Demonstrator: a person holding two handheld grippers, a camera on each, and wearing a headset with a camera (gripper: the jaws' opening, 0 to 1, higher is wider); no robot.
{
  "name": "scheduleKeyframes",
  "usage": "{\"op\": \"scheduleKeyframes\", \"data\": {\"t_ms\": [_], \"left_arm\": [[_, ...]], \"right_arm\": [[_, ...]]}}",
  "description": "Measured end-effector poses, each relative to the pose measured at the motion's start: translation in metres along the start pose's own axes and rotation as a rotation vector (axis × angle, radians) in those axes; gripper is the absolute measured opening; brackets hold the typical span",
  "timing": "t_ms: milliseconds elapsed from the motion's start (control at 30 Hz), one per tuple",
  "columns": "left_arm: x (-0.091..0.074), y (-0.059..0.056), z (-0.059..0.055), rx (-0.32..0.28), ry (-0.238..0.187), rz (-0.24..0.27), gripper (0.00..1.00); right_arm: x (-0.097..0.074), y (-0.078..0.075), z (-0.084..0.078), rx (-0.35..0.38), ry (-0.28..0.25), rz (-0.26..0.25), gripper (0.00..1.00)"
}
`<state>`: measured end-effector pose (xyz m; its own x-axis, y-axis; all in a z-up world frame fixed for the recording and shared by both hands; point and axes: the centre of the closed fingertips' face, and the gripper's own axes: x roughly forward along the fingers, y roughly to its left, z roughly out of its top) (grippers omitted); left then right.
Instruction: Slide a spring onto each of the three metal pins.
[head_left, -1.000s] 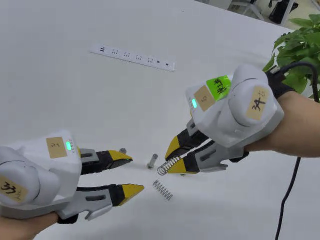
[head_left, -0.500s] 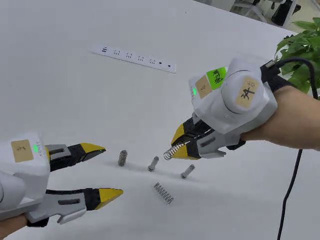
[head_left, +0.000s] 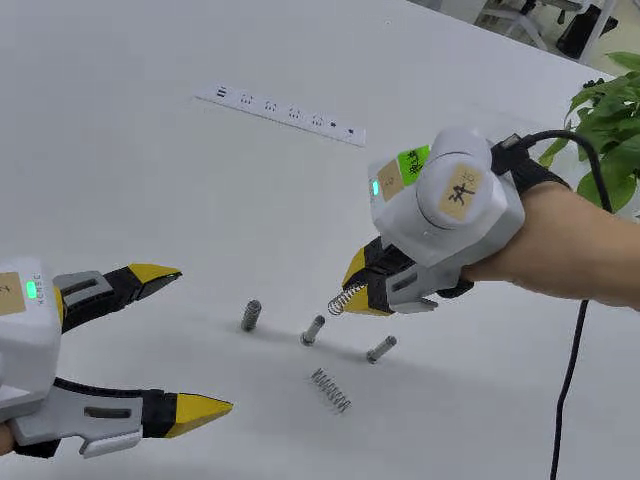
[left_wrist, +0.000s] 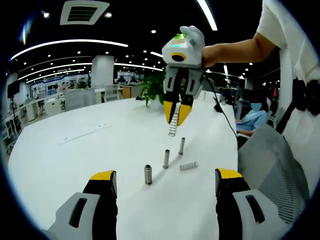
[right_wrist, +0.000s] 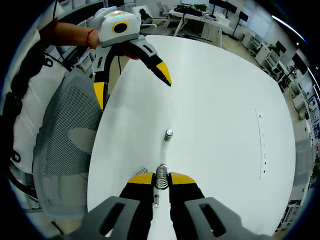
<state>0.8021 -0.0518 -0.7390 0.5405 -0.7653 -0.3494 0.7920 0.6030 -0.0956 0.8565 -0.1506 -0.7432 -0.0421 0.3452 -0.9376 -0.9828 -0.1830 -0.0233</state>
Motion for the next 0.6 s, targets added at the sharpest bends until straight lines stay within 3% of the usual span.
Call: {"op": "scheduleKeyframes", "data": {"t_ms": [167, 600], "left_arm": [[0.000, 0.005, 0.001, -0.022, -0.030, 0.016, 0.89], [0.002, 0.003, -0.005, -0.042, -0.031, -0.006, 0.95]], "right_arm": [[0.012, -0.002, -0.003, 0.001, 0.018, 0.013, 0.12], [0.029, -0.002, -0.008, 0.005, 0.051, 0.038, 0.12]]}}
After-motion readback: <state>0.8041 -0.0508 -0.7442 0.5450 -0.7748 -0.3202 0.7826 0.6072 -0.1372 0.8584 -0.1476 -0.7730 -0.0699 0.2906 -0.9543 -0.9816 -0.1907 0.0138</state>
